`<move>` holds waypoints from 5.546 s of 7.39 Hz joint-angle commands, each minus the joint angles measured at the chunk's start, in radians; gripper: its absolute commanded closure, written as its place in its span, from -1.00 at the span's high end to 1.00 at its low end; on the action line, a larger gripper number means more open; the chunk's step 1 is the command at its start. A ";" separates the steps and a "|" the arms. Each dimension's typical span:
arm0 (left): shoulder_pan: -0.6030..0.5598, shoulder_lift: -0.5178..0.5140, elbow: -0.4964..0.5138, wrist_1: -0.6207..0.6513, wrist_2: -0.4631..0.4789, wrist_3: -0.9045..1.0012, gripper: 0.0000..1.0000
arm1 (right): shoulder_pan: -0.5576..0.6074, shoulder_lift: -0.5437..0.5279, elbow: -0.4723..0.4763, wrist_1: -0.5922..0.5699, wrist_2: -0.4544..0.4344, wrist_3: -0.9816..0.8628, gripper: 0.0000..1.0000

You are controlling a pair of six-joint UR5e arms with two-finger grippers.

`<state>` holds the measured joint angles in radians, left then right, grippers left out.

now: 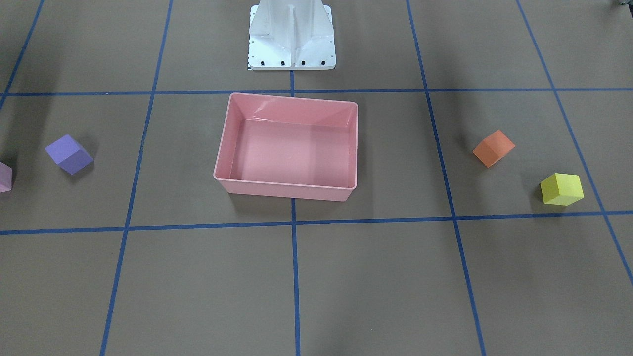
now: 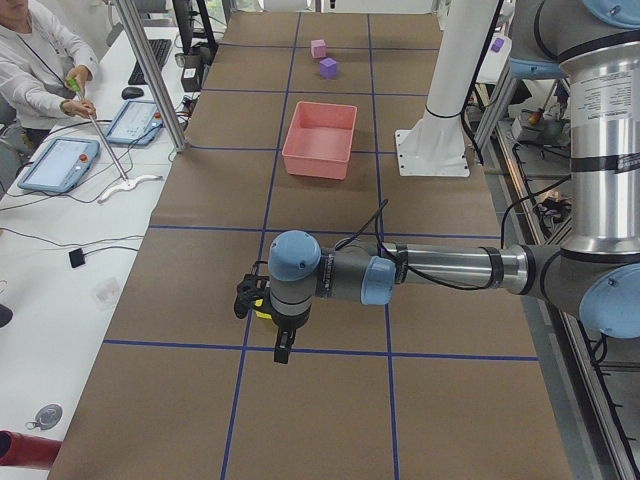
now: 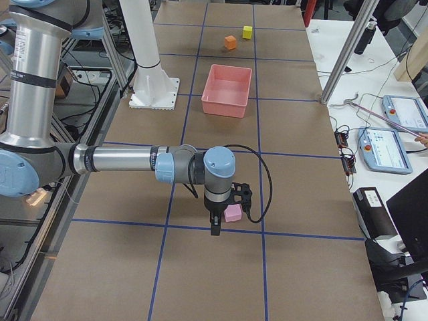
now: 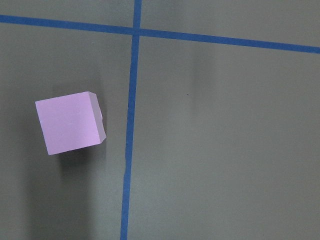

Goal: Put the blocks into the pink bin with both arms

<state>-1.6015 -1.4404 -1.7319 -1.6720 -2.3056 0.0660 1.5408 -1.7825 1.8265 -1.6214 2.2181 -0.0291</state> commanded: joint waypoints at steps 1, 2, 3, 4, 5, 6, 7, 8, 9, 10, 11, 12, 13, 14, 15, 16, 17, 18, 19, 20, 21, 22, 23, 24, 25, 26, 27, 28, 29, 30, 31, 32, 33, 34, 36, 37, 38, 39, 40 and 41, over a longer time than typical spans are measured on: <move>0.005 -0.002 -0.015 0.001 0.000 0.000 1.00 | -0.001 0.000 -0.003 0.000 0.000 0.001 1.00; 0.005 0.001 -0.027 0.002 0.000 0.000 1.00 | -0.001 0.001 0.005 0.000 0.002 0.002 1.00; 0.005 0.002 -0.028 0.002 -0.002 0.000 1.00 | -0.001 0.002 0.023 0.000 0.003 -0.002 1.00; 0.006 -0.006 -0.029 0.000 0.000 0.000 1.00 | -0.001 0.003 0.031 0.003 0.002 -0.002 1.00; 0.008 -0.015 -0.034 -0.002 -0.002 -0.005 1.00 | -0.001 0.003 0.042 0.049 0.000 -0.003 1.00; 0.008 -0.017 -0.035 -0.020 -0.002 -0.008 1.00 | -0.001 -0.003 0.024 0.127 -0.008 -0.005 1.00; 0.008 -0.018 -0.034 -0.093 -0.002 -0.011 1.00 | -0.001 -0.009 0.017 0.188 0.000 -0.006 1.00; 0.008 -0.017 -0.029 -0.180 -0.002 -0.009 1.00 | -0.001 -0.014 0.007 0.292 -0.003 -0.003 1.00; 0.008 -0.028 -0.014 -0.289 0.003 -0.017 1.00 | -0.001 -0.012 -0.004 0.352 -0.002 0.008 1.00; 0.008 -0.056 -0.006 -0.308 -0.005 -0.020 1.00 | -0.001 -0.014 -0.006 0.354 0.003 0.012 1.00; 0.024 -0.064 0.014 -0.310 -0.036 -0.026 1.00 | -0.001 -0.014 -0.004 0.356 0.023 0.005 1.00; 0.032 -0.083 0.023 -0.313 -0.040 -0.028 1.00 | 0.001 -0.018 -0.019 0.388 0.035 0.005 1.00; 0.064 -0.083 0.025 -0.359 -0.069 -0.022 1.00 | -0.001 -0.017 -0.044 0.432 0.087 0.011 1.00; 0.127 -0.083 0.076 -0.414 -0.071 -0.028 1.00 | -0.001 -0.015 -0.050 0.445 0.106 0.014 1.00; 0.190 -0.107 0.124 -0.414 -0.068 -0.038 1.00 | -0.001 -0.015 -0.052 0.445 0.106 0.014 1.00; 0.198 -0.138 0.179 -0.422 -0.069 -0.092 1.00 | -0.001 -0.018 -0.052 0.445 0.107 0.014 1.00; 0.231 -0.143 0.216 -0.469 -0.061 -0.145 1.00 | -0.001 -0.018 -0.052 0.443 0.107 0.014 1.00; 0.279 -0.149 0.233 -0.526 -0.004 -0.260 1.00 | -0.001 -0.021 -0.052 0.445 0.109 0.012 1.00; 0.346 -0.152 0.270 -0.608 0.062 -0.353 1.00 | -0.001 -0.021 -0.052 0.445 0.109 0.012 1.00; 0.385 -0.169 0.323 -0.679 0.075 -0.424 1.00 | -0.001 -0.021 -0.052 0.445 0.109 0.012 1.00; 0.411 -0.190 0.375 -0.721 0.078 -0.467 1.00 | -0.001 -0.023 -0.052 0.445 0.109 0.012 1.00; 0.423 -0.195 0.391 -0.733 0.099 -0.472 1.00 | -0.001 -0.028 -0.052 0.445 0.109 0.012 1.00; 0.436 -0.195 0.391 -0.733 0.103 -0.498 1.00 | -0.001 -0.029 -0.052 0.446 0.109 0.011 1.00; 0.454 -0.195 0.391 -0.736 0.106 -0.526 0.99 | -0.001 -0.034 -0.052 0.451 0.109 0.011 1.00; 0.466 -0.193 0.391 -0.744 0.138 -0.528 0.96 | -0.001 -0.035 -0.052 0.451 0.109 0.011 1.00; 0.477 -0.192 0.402 -0.762 0.164 -0.531 0.74 | -0.001 -0.035 -0.052 0.451 0.109 0.011 1.00; 0.479 -0.190 0.411 -0.778 0.167 -0.526 0.02 | -0.001 -0.037 -0.052 0.451 0.109 0.011 1.00; 0.482 -0.189 0.408 -0.779 0.167 -0.525 -0.69 | -0.001 -0.035 -0.052 0.451 0.109 0.011 1.00; 0.482 -0.186 0.388 -0.785 0.167 -0.529 -1.00 | -0.001 -0.035 -0.052 0.451 0.109 0.011 1.00; 0.482 -0.195 0.364 -0.776 0.161 -0.535 -1.00 | -0.001 -0.035 -0.052 0.453 0.109 0.009 1.00; 0.483 -0.222 0.320 -0.740 0.158 -0.535 -1.00 | -0.001 -0.035 -0.050 0.453 0.109 0.011 1.00; 0.483 -0.271 0.252 -0.635 0.158 -0.566 -1.00 | -0.001 -0.035 -0.050 0.451 0.109 0.012 1.00; 0.485 -0.343 0.171 -0.527 0.158 -0.704 -1.00 | -0.001 -0.034 -0.050 0.451 0.110 0.014 1.00; 0.532 -0.400 0.096 -0.482 0.156 -0.826 -1.00 | -0.001 -0.034 -0.049 0.451 0.120 0.017 1.00; 0.679 -0.524 0.017 -0.460 0.169 -1.086 -1.00 | -0.001 -0.031 -0.036 0.457 0.143 0.111 1.00; 0.752 -0.587 0.011 -0.459 0.172 -1.174 -1.00 | -0.002 -0.031 -0.036 0.487 0.153 0.167 1.00; 0.823 -0.654 0.011 -0.457 0.207 -1.248 -1.00 | -0.007 -0.029 -0.036 0.530 0.158 0.251 1.00; 0.895 -0.699 0.012 -0.457 0.247 -1.284 -1.00 | -0.022 -0.031 -0.038 0.547 0.160 0.283 1.00; 0.949 -0.718 0.012 -0.457 0.286 -1.285 -0.88 | -0.036 -0.031 -0.041 0.548 0.160 0.288 1.00; 1.004 -0.718 0.012 -0.459 0.349 -1.284 0.07 | -0.040 -0.031 -0.044 0.549 0.160 0.288 1.00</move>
<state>-0.6700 -2.1431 -1.7192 -2.1296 -2.0237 -1.2096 1.5105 -1.8129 1.7860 -1.0776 2.3771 0.2495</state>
